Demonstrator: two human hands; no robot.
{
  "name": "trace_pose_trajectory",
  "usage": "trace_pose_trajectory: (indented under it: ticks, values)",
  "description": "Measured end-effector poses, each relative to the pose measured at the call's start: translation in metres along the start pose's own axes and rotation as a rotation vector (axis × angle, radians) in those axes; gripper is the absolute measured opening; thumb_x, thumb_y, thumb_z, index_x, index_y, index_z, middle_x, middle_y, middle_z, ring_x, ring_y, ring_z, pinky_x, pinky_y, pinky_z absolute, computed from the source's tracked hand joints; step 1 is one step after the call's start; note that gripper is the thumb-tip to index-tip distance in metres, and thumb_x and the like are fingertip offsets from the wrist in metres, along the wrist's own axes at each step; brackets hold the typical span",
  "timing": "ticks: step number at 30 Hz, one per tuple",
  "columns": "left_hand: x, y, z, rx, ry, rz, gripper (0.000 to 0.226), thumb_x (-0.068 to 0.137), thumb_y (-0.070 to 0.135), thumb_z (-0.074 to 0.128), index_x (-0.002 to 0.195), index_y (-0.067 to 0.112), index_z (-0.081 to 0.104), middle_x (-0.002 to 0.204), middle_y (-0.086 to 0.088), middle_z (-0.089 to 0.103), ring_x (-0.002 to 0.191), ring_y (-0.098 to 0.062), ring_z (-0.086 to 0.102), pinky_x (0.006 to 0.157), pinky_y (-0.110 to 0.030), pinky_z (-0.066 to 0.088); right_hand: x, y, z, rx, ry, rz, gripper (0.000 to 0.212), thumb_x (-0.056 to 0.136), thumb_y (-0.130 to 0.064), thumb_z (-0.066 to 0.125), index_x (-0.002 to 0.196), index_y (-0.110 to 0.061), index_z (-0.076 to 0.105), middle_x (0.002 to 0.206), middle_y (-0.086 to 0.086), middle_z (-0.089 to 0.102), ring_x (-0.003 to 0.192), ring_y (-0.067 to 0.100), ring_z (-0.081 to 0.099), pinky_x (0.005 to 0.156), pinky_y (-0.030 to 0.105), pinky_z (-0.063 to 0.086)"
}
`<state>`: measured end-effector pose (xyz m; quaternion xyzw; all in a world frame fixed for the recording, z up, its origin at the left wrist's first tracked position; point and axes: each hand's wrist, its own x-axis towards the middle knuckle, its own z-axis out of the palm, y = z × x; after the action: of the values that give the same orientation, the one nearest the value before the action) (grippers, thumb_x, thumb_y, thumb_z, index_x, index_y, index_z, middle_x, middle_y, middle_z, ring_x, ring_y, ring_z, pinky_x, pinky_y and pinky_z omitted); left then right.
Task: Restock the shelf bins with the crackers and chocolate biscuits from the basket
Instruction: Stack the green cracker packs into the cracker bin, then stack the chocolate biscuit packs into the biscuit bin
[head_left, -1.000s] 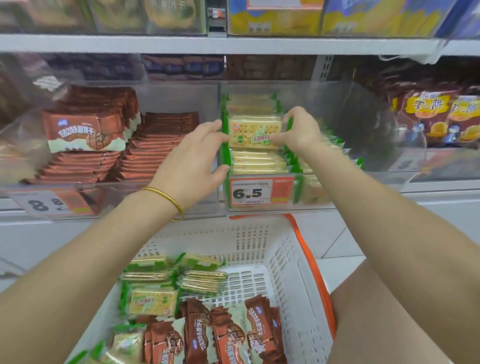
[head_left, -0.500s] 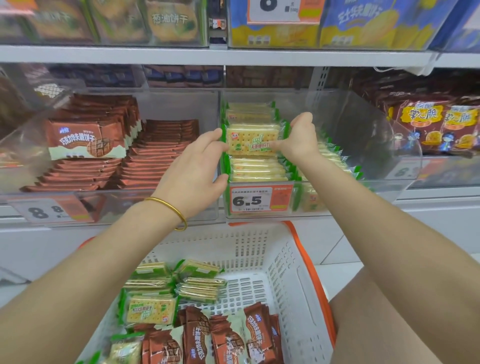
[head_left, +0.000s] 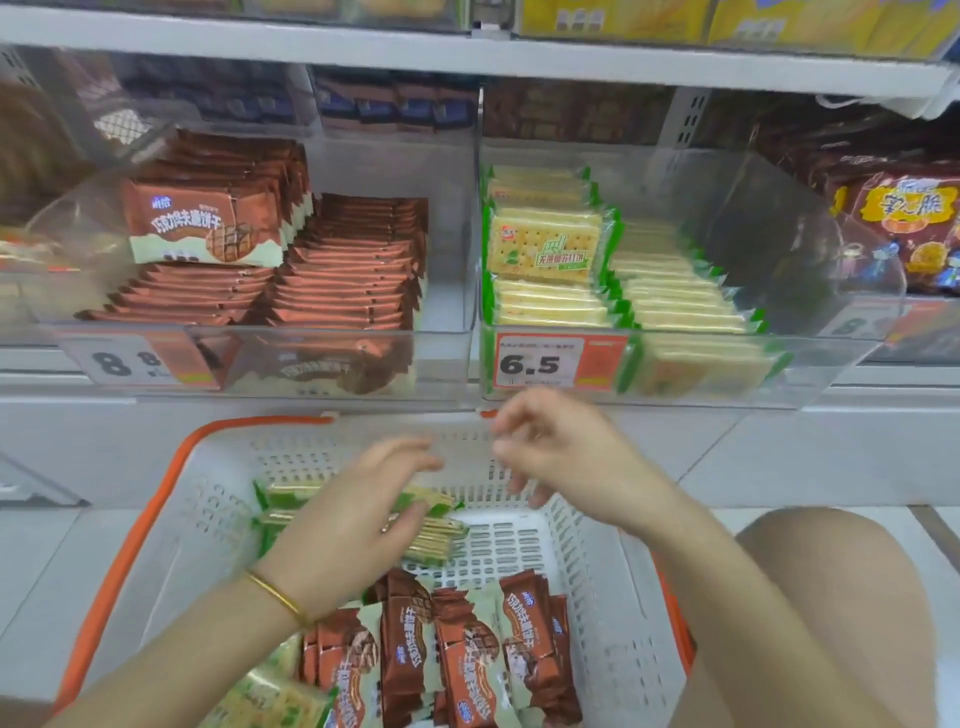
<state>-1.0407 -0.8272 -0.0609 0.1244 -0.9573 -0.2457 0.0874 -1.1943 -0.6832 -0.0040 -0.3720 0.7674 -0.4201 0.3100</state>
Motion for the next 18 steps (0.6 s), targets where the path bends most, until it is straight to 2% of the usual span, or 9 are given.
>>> trace_pose_trajectory:
  ticks: [3, 5, 7, 9, 12, 15, 18]
  values:
    - [-0.028, -0.031, 0.020, 0.101, -0.304, -0.154, 0.040, 0.095, 0.028, 0.051, 0.134, 0.021, 0.046, 0.137, 0.004, 0.045, 0.126, -0.009, 0.043, 0.108, -0.028, 0.035, 0.023, 0.059, 0.059, -0.276, -0.310, 0.197, 0.001, 0.094, -0.012, 0.054, 0.094, -0.012, 0.054, 0.084, 0.005, 0.057, 0.076, 0.025, 0.066, 0.058, 0.034, 0.054]
    - [-0.041, -0.048, 0.024, 0.213, -0.446, -0.264, 0.044, 0.096, 0.029, 0.048, 0.138, 0.018, 0.041, 0.139, 0.000, 0.045, 0.125, -0.014, 0.045, 0.105, -0.027, 0.036, 0.031, 0.101, 0.095, -0.444, -0.401, 0.243, 0.008, 0.094, -0.009, 0.051, 0.099, -0.011, 0.057, 0.098, 0.009, 0.061, 0.089, 0.030, 0.067, 0.054, 0.024, 0.049]
    - [-0.046, -0.061, 0.026, 0.316, -0.539, -0.304, 0.043, 0.097, 0.030, 0.046, 0.137, 0.016, 0.041, 0.138, -0.003, 0.045, 0.124, -0.018, 0.046, 0.101, -0.028, 0.037, 0.032, 0.138, 0.122, -0.561, -0.468, 0.266, 0.018, 0.093, -0.008, 0.054, 0.110, -0.008, 0.058, 0.113, 0.013, 0.061, 0.103, 0.029, 0.060, 0.067, 0.025, 0.046]
    - [-0.046, -0.068, 0.029, 0.347, -0.582, -0.322, 0.043, 0.097, 0.032, 0.045, 0.138, 0.016, 0.041, 0.138, -0.004, 0.045, 0.125, -0.021, 0.045, 0.101, -0.032, 0.039, 0.028, 0.164, 0.141, -0.653, -0.467, 0.259, 0.028, 0.091, -0.004, 0.054, 0.119, -0.008, 0.056, 0.121, 0.014, 0.057, 0.110, 0.029, 0.055, 0.083, 0.030, 0.043]
    - [-0.041, -0.070, 0.036, 0.356, -0.587, -0.318, 0.038, 0.097, 0.031, 0.045, 0.132, 0.016, 0.046, 0.133, -0.005, 0.048, 0.121, -0.021, 0.047, 0.098, -0.037, 0.043, 0.025, 0.185, 0.159, -0.764, -0.403, 0.208, 0.046, 0.087, 0.002, 0.053, 0.131, -0.010, 0.047, 0.128, 0.013, 0.048, 0.118, 0.031, 0.047, 0.092, 0.038, 0.045]
    - [-0.036, -0.067, 0.044, 0.320, -0.604, -0.302, 0.036, 0.096, 0.032, 0.045, 0.128, 0.015, 0.047, 0.130, -0.006, 0.049, 0.118, -0.022, 0.049, 0.097, -0.040, 0.044, 0.020, 0.199, 0.166, -0.942, -0.473, 0.190, 0.059, 0.088, -0.005, 0.056, 0.142, -0.014, 0.034, 0.137, 0.009, 0.045, 0.126, 0.030, 0.038, 0.094, 0.042, 0.044]
    - [-0.034, -0.065, 0.048, 0.277, -0.607, -0.294, 0.036, 0.096, 0.031, 0.046, 0.128, 0.015, 0.047, 0.131, -0.006, 0.047, 0.117, -0.022, 0.050, 0.096, -0.041, 0.045, 0.015, 0.208, 0.167, -0.986, -0.515, 0.204, 0.053, 0.088, -0.006, 0.055, 0.138, -0.011, 0.037, 0.133, 0.011, 0.046, 0.121, 0.031, 0.041, 0.095, 0.043, 0.045]
